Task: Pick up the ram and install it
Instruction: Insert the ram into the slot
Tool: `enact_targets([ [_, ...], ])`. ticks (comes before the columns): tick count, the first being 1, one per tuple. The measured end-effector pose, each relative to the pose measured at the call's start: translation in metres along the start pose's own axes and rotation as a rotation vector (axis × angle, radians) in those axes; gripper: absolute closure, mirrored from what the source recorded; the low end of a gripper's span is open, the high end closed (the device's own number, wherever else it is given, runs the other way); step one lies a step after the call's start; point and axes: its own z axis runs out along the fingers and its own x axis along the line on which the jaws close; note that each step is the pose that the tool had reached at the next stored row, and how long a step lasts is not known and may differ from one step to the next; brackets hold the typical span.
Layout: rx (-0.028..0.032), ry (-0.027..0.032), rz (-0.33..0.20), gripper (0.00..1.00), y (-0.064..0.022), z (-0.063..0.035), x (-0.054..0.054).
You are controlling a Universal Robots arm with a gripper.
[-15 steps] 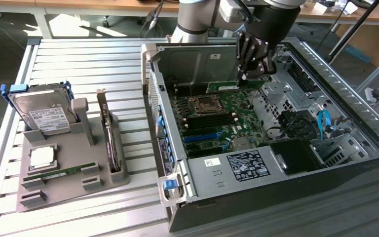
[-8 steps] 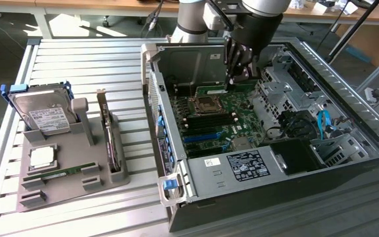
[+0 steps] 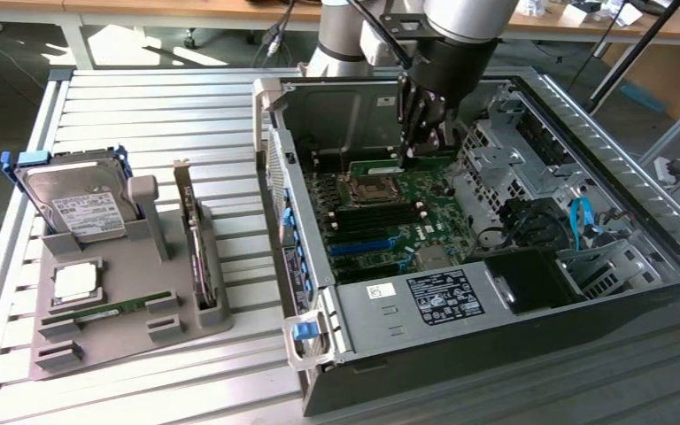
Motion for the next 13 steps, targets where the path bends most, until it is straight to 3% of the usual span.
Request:
enact_targets([
  [13,-0.0001,-0.0002,0.0,0.88,-0.0083,0.036,-0.011],
])
